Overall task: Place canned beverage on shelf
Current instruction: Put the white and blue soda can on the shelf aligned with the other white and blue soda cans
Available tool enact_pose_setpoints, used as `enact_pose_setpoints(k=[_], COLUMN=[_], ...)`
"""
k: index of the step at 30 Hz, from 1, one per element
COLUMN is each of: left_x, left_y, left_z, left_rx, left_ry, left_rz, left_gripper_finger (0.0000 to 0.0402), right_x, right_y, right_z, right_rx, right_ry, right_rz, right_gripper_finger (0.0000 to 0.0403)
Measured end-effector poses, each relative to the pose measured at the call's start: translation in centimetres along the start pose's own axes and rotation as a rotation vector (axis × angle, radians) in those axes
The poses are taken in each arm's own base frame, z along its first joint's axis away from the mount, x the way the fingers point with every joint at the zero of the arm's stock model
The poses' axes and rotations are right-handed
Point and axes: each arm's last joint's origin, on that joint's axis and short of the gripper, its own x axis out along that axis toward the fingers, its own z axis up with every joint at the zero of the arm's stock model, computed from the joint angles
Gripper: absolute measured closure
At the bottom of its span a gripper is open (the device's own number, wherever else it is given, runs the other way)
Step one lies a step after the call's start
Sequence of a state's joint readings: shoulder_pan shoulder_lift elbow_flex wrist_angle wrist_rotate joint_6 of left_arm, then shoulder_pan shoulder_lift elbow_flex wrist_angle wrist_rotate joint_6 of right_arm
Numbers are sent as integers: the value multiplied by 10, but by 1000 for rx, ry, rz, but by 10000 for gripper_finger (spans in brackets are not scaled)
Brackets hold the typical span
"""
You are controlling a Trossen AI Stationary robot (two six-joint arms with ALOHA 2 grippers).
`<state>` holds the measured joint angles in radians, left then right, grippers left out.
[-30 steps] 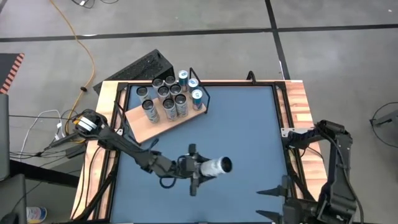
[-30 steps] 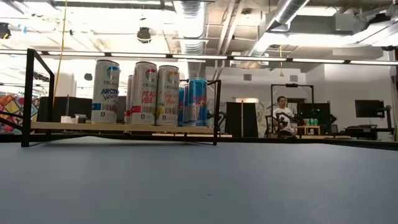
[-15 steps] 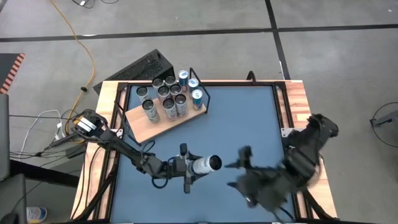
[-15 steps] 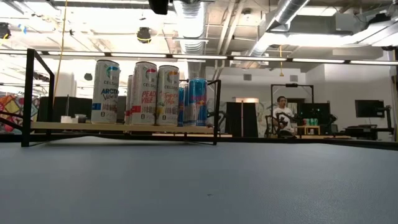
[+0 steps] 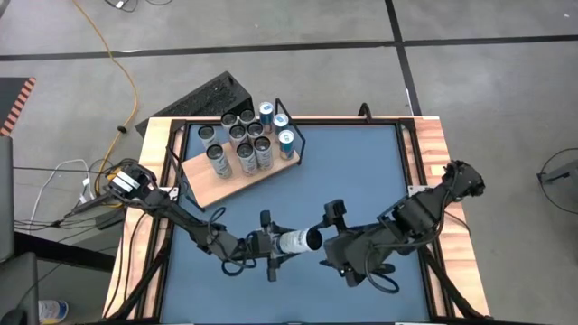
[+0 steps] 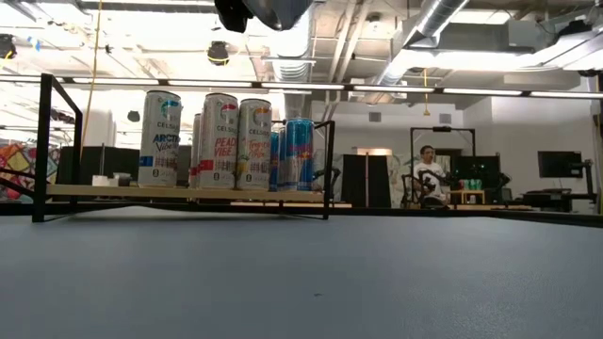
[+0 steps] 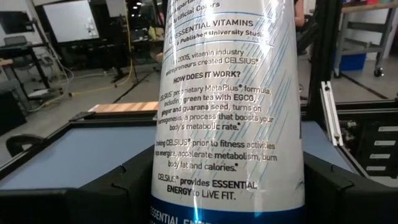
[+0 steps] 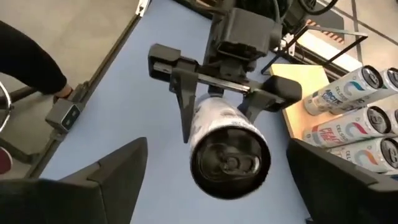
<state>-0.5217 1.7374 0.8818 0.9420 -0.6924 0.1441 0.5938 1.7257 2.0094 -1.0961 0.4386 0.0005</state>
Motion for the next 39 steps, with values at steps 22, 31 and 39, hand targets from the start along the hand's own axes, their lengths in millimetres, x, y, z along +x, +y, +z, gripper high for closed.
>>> enact_pose_setpoints(k=[22, 31, 39], left_x=[0, 1, 1], left_y=[1, 1, 0], left_z=[1, 1, 1], left_rx=[2, -2, -11], left_ry=[-8, -8, -13], left_rz=[3, -2, -43], left_gripper_finger=[150, 150, 149], right_x=[45, 47, 48], right_y=[0, 0, -2], right_z=[-4, -5, -5], right_rx=[-40, -43, -44], right_ry=[115, 129, 136], right_rz=[-38, -42, -31], right_gripper_finger=[47, 124, 182])
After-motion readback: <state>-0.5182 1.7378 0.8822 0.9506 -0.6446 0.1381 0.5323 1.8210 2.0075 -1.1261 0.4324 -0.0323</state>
